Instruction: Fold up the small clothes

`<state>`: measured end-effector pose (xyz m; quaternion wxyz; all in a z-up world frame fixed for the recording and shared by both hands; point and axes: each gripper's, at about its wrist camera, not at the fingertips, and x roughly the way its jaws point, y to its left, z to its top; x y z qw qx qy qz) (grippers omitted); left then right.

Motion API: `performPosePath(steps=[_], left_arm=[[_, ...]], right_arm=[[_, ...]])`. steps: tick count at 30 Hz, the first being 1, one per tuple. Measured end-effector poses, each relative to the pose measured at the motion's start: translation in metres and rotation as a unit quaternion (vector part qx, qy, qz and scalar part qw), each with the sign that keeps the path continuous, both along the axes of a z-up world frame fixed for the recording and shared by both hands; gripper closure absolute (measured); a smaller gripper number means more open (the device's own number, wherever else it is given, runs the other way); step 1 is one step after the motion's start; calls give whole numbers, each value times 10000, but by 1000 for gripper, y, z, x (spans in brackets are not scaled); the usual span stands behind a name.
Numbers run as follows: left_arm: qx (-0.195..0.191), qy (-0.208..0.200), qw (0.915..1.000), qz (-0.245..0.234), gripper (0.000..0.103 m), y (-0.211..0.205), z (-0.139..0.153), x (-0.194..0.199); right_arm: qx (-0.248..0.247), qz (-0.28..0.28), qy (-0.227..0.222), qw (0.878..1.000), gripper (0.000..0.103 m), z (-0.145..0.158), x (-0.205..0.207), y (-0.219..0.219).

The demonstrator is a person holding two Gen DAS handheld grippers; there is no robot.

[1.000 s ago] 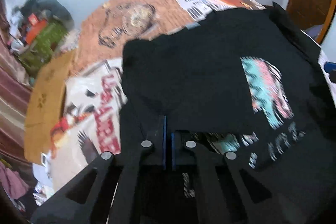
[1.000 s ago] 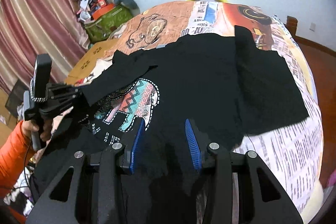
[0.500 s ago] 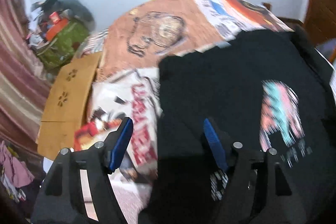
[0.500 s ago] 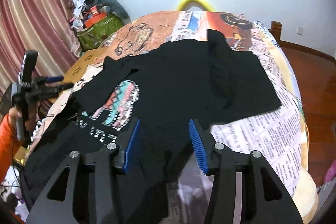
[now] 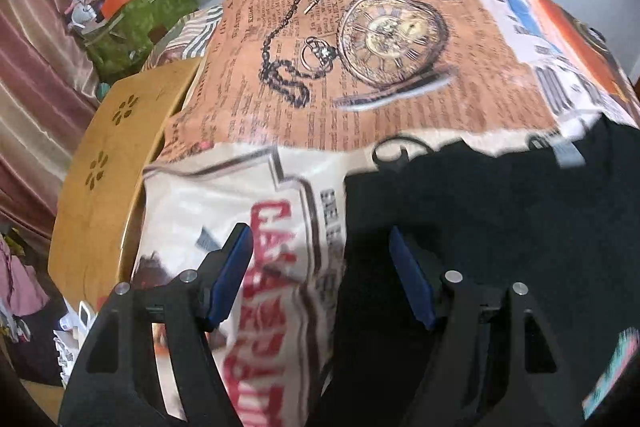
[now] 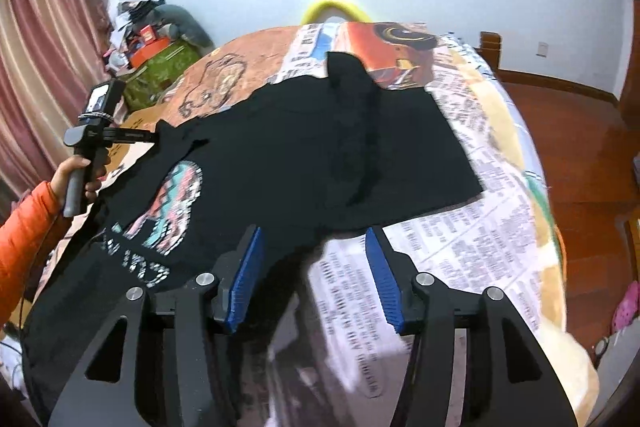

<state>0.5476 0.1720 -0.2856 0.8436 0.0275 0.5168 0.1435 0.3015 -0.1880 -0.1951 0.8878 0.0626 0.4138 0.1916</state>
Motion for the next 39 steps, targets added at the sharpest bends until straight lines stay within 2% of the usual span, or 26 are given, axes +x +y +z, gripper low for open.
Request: performPosePath(steps=[4,7,9,15,19,22,24,26,29,31,34,39], left_arm=[[7,163,9999,17,33,-2,-11,23],[119,67,9999,-73,33,-8,-5,22],[61,-27,9999,-159,33,-10,4,13],[-431,-138,9980,-432,33,-12,39,-34],[-627,-66,9963,-584,31,-16,41,-73],[-653,101,9951,-733,31,-24,32,-100],[-537,142,9952,-804,31,-31,27,-114],[-381,68,9955,-862,31,-40,27,-128],[-511,-24,9947,-886,31,-45,31,-138],[-572,-86,9945,-872,31,-47,37,-144],[-528,-222,9943,-895,31,-48,46,-153],[-683,-324,9933,-877,31,-39,58,-170]], right_arm=[[-125,-195,-118,9997,53,1,7,-13],[-128,-412,-109,9990,53,-2,15,-25],[-145,-596,-81,9981,53,-4,22,-34],[-175,-941,17,9954,53,-12,34,-52],[-58,-1045,135,9944,53,-17,38,-57],[-56,-952,248,9951,63,-25,41,-54],[-100,-980,224,9949,70,-26,41,-53],[-48,-1029,137,9946,90,-23,40,-54],[65,-1079,51,9941,97,-15,42,-57],[76,-996,-38,9950,98,-5,43,-55],[75,-868,-316,9957,98,23,42,-46],[195,-404,-791,9959,99,74,40,-12]])
